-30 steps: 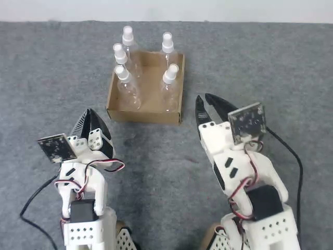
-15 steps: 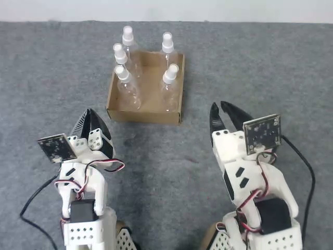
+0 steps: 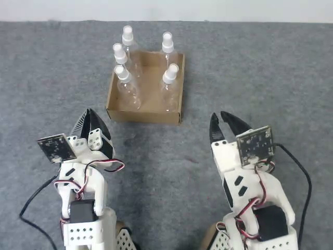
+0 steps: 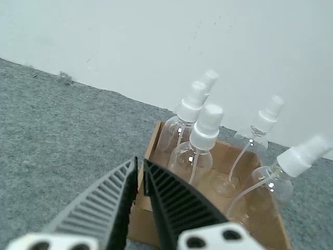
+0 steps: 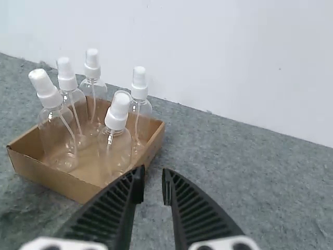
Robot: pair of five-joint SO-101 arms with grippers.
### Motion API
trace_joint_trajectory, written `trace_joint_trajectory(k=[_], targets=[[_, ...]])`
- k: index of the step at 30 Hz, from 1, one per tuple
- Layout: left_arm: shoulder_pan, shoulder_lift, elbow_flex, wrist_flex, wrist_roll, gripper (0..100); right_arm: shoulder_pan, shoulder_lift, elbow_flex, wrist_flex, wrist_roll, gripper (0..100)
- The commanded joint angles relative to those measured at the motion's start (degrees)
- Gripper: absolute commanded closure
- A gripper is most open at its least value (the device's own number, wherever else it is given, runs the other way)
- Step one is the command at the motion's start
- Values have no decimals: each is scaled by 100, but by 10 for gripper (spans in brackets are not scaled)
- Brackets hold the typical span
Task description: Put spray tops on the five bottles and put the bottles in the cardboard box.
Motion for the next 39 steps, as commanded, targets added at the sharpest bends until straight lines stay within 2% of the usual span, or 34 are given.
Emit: trace_joint_trajectory(k=[1,9,32,39], targets=[[-35,-70,-66,35,-62,988,75,-356,132,57,123,993],[-35,-70,-66,35,-62,988,75,-1033,774,57,123,993],[-35,-70,-66,35,-62,988,435,-1051,1758,462,132,993],[-35,-70,-66,35,-62,988,426,-1051,2004,778,563,992]])
